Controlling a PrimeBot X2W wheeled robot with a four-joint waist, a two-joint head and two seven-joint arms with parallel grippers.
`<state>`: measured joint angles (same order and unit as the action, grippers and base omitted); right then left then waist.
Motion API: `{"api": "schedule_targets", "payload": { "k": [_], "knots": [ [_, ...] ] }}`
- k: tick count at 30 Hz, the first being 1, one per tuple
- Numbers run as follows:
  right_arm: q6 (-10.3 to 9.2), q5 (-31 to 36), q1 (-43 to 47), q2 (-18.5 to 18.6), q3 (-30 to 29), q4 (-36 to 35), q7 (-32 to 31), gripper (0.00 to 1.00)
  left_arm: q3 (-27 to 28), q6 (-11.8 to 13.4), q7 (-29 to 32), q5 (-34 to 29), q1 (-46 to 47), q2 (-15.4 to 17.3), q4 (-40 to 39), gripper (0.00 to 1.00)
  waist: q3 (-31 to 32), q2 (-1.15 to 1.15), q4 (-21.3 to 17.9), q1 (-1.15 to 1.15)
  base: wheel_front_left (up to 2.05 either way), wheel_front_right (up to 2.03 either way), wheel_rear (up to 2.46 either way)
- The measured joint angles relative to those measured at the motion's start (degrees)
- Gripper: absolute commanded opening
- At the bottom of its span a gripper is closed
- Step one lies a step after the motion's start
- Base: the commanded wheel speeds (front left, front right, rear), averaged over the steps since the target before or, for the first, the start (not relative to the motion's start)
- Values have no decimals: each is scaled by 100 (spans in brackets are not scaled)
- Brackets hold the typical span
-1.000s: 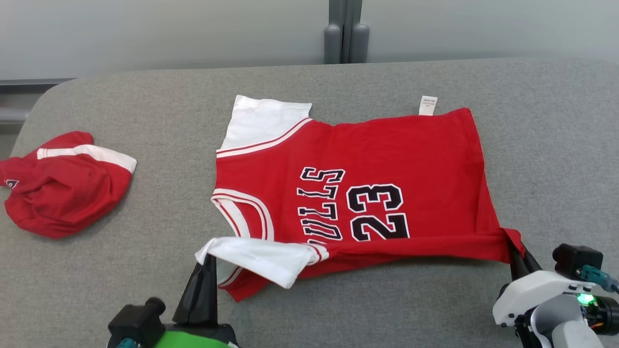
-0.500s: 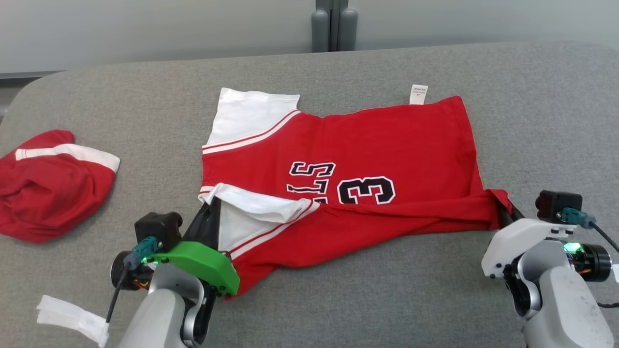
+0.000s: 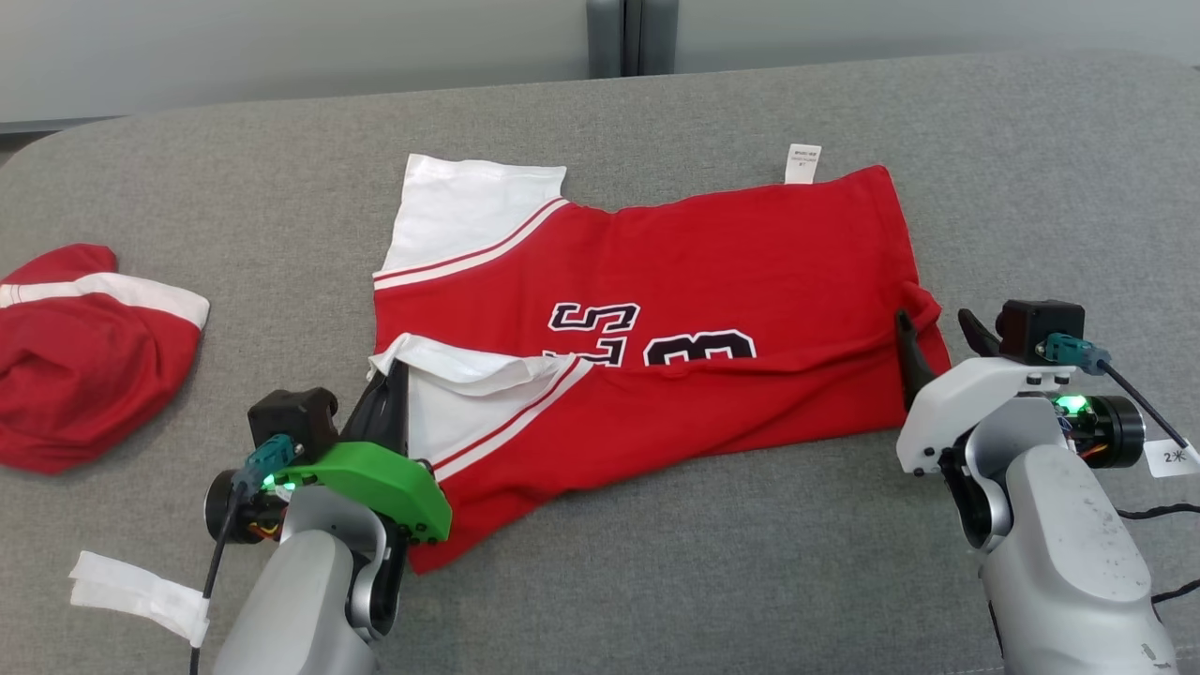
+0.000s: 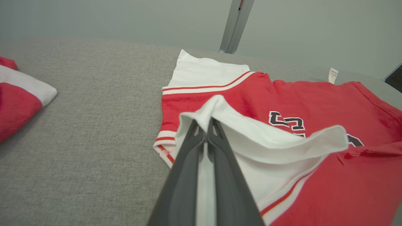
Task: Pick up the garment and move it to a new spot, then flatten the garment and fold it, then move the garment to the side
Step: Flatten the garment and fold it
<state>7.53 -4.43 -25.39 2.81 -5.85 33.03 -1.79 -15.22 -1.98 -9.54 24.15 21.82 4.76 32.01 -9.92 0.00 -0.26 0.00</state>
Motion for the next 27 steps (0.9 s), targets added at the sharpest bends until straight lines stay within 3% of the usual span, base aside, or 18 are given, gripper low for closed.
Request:
{"api": "schedule_targets", "payload": {
  "k": [1,14,21,27],
  "knots": [
    [0,0,-13,0,2,35,51,100,5,5,-20,8,5,-4,18,100,0,0,3,0,0,0,0],
    [0,1,291,1,-229,-277,474,100,12,-2,-140,109,-27,32,-348,100,172,0,20,0,0,0,0],
    [0,-59,899,1,-261,-915,325,100,31,125,735,356,-762,310,-976,100,392,0,71,0,0,0,0],
    [0,-155,1384,-1,-293,-1483,41,100,107,361,1852,835,-1678,450,-1802,100,502,0,149,0,0,0,0]
  ]
}}
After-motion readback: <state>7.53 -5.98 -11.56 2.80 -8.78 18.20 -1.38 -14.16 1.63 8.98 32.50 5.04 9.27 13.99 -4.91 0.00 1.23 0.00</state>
